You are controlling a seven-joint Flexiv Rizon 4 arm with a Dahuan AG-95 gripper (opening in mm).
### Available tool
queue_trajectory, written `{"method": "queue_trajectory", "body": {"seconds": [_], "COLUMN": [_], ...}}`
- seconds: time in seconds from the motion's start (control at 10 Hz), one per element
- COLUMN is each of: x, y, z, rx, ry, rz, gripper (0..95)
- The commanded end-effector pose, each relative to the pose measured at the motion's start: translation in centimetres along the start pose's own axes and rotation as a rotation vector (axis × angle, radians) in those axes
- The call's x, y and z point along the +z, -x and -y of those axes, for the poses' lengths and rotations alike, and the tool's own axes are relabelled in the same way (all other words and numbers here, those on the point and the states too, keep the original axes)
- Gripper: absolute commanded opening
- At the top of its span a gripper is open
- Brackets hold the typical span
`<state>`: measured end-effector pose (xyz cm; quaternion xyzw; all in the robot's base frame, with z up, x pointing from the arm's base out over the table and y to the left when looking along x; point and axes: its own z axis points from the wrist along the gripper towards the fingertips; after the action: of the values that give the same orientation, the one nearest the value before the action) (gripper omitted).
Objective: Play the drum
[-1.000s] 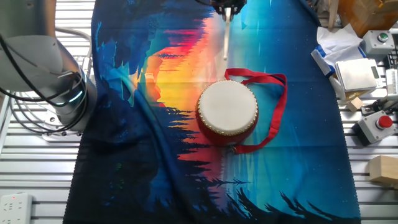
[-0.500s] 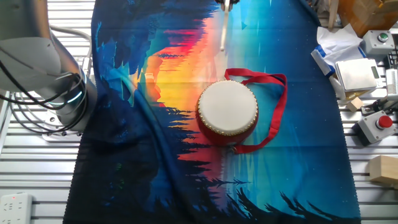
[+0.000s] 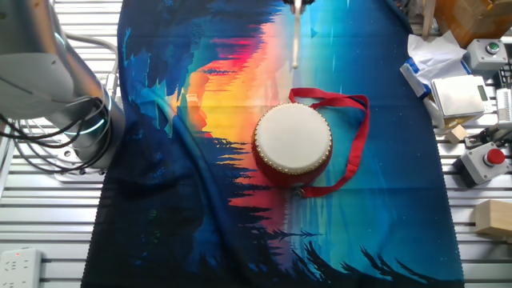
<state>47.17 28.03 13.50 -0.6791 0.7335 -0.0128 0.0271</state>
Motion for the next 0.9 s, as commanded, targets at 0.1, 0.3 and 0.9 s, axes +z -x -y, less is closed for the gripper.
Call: {"method": "queue_trajectory", "body": {"seconds": [0.1, 0.3, 0.9], "x": [-0.9, -1.4, -1.1], "y": [-1.1, -2.0, -4.5], "z": [0.2, 0.0, 0.3], "rx": [0.028, 0.028, 0.008], "ry": [-0.003, -0.001, -0.009], "rz": [0.009, 0.014, 0.029], "gripper": [0.0, 0.0, 0.0]}}
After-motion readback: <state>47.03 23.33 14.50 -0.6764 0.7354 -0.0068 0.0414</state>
